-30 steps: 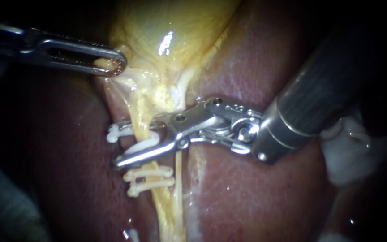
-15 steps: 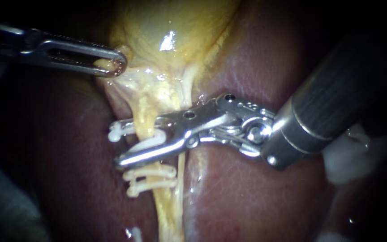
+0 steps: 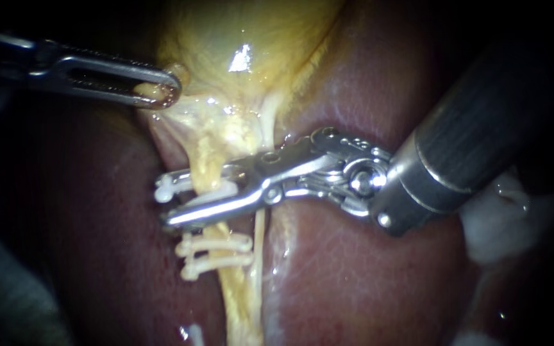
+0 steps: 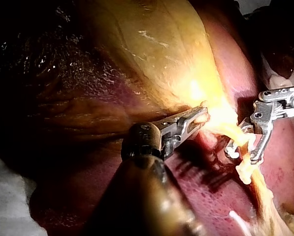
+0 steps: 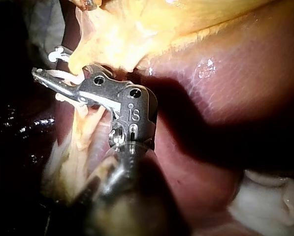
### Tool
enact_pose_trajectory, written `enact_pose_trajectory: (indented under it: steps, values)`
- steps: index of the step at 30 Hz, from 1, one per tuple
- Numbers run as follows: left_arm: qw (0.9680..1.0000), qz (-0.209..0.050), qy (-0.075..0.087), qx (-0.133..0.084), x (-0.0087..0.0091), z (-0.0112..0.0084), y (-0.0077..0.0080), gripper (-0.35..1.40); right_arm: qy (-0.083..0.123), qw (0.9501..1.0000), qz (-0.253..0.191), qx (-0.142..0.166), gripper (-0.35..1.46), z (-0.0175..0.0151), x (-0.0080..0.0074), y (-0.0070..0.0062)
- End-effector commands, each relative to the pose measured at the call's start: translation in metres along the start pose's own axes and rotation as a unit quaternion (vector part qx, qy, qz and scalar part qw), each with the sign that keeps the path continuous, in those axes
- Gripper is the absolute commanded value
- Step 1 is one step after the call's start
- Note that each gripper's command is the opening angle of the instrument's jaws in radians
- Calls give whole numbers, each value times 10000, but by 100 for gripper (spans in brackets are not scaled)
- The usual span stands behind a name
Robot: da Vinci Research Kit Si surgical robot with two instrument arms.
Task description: Clipping third clip left tube
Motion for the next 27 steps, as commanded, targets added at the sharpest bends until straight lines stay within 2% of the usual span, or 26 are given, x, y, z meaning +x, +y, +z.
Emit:
enact_pose_trajectory:
  steps: [1, 11, 21, 27]
  values:
    - [10000, 0, -1, -2, 0, 0, 0, -35, -4, 10000, -6, 1, 19, 0, -1, 1]
    - [10000, 0, -1, -3, 0, 0, 0, -35, -7, 10000, -6, 5, -3, -2, -2, 1]
    - [10000, 0, -1, -3, 0, 0, 0, -35, -5, 10000, 52, 9, -34, -2, -3, 0]
    - [10000, 0, -2, -3, 0, 0, 0, -35, 22, 10000, 51, -55, -35, -3, -3, -1]
